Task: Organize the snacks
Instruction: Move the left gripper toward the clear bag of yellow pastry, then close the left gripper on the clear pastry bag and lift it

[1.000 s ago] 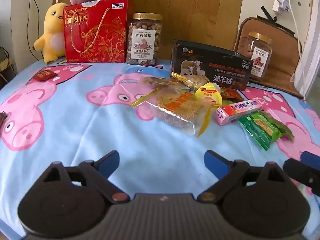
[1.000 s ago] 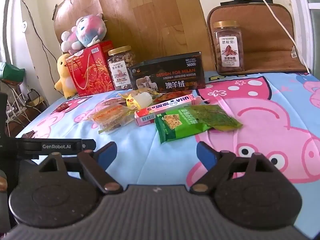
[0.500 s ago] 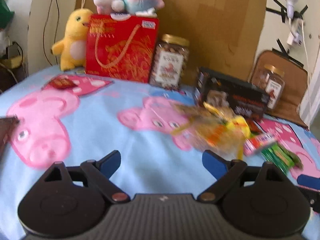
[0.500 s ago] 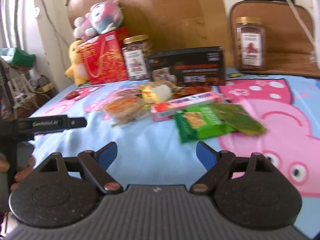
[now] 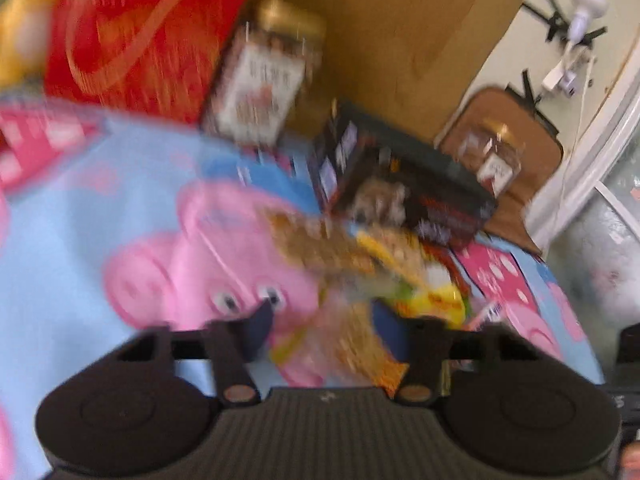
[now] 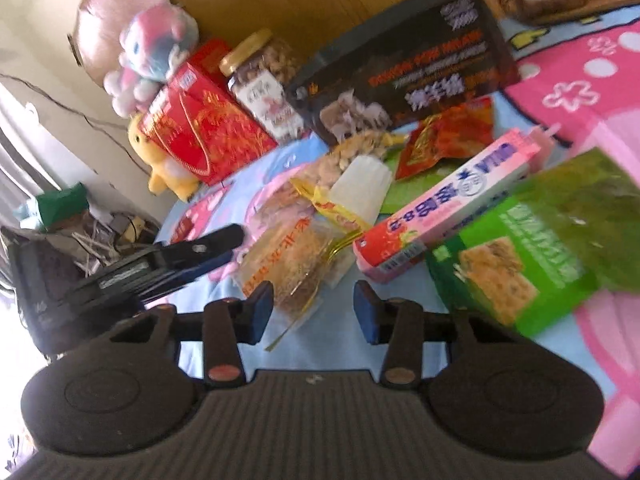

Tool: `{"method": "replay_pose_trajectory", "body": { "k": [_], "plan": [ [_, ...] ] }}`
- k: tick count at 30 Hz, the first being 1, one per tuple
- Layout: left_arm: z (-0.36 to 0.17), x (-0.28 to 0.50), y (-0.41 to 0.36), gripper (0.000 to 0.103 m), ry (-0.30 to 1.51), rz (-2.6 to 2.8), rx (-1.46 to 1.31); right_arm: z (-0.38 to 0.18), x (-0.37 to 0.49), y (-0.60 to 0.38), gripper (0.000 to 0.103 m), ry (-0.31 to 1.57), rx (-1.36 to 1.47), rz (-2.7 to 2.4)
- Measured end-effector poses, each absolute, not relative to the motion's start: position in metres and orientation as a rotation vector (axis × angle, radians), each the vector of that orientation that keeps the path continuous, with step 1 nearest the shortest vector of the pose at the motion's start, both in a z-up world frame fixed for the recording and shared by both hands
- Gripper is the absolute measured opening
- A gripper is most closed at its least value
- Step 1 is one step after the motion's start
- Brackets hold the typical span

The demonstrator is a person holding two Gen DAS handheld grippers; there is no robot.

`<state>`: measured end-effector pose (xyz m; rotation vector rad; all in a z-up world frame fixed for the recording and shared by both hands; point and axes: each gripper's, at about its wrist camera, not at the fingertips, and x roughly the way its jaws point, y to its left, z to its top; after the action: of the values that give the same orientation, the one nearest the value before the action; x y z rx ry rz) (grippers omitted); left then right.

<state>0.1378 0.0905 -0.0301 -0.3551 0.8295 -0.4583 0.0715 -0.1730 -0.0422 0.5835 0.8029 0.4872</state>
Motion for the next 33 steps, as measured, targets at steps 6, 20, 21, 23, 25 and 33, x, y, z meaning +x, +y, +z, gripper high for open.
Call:
{"method": "replay_pose_trajectory", "body": {
  "k": [6,20,21,23,25,33],
  "plan": [
    [-0.03,0.086,0.096,0.027,0.812,-0.466,-0.468,-0.035,0.064,-0.171,0.021,0.786,0.546,0.532],
    [-0.011,0.055,0.091,0.079,0.773,-0.406,-0.422,-0.041,0.032,-0.184,0.056,0.757,0.51,0.597],
    [-0.01,0.057,0.089,0.076,0.774,-0.407,-0.409,-0.04,0.031,-0.183,0.058,0.752,0.495,0.609],
    [-0.015,0.059,0.084,0.064,0.794,-0.405,-0.392,-0.038,0.028,-0.174,0.059,0.746,0.434,0.631],
    [-0.026,0.063,0.079,0.04,0.846,-0.421,-0.4,-0.039,0.029,-0.162,0.06,0.747,0.343,0.652],
    [-0.004,0.053,0.08,0.033,0.777,-0.445,-0.411,-0.031,0.021,-0.135,0.046,0.601,0.119,0.654]
  ]
}}
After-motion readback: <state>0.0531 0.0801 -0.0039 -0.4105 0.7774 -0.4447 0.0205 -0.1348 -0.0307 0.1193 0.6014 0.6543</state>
